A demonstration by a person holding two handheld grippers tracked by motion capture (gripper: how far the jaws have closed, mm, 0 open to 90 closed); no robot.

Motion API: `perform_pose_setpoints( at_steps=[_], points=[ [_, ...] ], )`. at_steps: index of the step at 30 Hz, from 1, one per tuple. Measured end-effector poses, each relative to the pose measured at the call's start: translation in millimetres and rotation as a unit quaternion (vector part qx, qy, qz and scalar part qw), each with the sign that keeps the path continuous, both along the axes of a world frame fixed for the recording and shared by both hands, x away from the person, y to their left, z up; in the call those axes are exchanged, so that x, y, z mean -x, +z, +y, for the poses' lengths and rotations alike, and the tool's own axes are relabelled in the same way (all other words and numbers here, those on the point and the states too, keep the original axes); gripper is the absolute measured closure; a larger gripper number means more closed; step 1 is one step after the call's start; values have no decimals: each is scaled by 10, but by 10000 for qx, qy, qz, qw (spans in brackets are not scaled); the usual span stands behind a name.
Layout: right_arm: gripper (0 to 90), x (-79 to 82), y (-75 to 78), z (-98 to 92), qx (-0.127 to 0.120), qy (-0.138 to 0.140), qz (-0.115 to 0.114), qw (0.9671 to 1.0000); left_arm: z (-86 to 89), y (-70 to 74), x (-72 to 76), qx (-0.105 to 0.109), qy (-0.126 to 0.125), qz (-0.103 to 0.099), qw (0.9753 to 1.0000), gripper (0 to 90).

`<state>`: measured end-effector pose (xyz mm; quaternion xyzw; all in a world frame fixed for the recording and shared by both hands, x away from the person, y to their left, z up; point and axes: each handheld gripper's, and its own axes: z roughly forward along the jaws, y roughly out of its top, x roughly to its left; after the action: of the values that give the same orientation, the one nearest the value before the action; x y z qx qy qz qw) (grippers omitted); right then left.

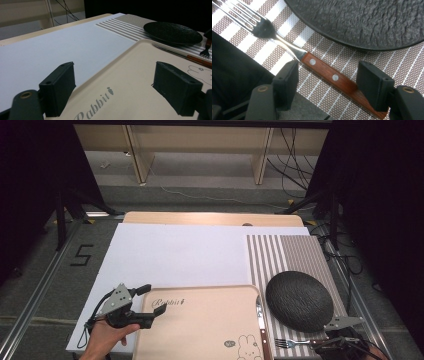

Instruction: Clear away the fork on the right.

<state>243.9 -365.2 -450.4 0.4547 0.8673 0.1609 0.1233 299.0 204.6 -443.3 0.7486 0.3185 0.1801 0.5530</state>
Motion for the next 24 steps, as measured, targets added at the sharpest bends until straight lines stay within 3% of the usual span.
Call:
perform_pose_setpoints(
  at_steps=[10, 16, 24],
  points=[
    [387, -24, -34, 23, 88, 4, 131, 9999, 2, -2, -1, -5, 18, 14, 10000, 171],
    [411, -54, -27, 44, 245, 227, 181, 9993, 8, -1, -8, -47, -10, -36, 10000, 171],
    [503, -65, -19, 86, 273, 479, 265, 9981, 7, -3, -6, -42, 6, -16, 10000, 171]
  ],
)
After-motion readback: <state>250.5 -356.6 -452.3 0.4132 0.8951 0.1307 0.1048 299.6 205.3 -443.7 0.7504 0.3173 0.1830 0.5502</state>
